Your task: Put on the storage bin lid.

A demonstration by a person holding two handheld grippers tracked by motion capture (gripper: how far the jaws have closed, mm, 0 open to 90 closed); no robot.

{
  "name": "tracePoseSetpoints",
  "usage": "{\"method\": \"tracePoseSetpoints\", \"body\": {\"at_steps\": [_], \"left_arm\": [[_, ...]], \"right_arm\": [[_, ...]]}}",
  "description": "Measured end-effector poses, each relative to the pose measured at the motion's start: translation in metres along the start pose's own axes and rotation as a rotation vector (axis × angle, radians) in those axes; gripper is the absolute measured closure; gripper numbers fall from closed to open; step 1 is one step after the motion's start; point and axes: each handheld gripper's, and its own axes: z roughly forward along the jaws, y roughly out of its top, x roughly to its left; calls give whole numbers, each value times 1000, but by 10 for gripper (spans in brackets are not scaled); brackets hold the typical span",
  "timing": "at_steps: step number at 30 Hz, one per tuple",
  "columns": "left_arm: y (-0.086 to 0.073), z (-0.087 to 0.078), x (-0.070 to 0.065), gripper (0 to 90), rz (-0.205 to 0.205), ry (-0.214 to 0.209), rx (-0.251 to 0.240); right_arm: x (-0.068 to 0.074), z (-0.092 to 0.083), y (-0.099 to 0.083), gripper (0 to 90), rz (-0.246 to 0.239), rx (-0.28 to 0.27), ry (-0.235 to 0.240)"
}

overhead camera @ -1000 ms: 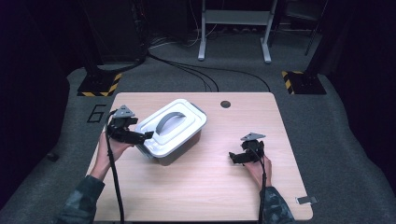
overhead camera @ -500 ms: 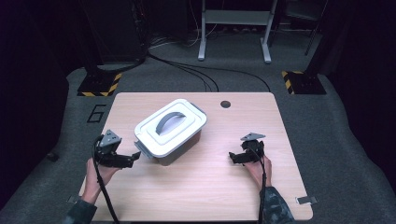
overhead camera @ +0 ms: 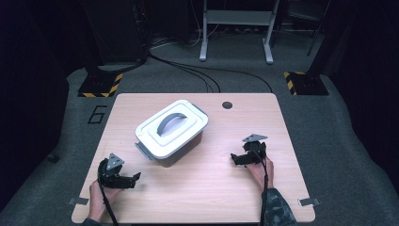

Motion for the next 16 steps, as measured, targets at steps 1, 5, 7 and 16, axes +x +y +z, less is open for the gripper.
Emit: {"method": "tracePoseSetpoints", "body": {"at_steps": [1,5,7,16], "left_arm": [[-4,2,-1,3,3,7,13],[-14,8,-3,0,-21,14,2],[-15,8,-4,1,-47,30,-16],[-14,10,2,1,-73,-15,15]], "right_arm": [[1,0,0,8,9,1,0],[0,0,0,8,6,-1,0],[1,0,0,8,17,2,0],[0,0,0,9,0,-2,-2]]}}
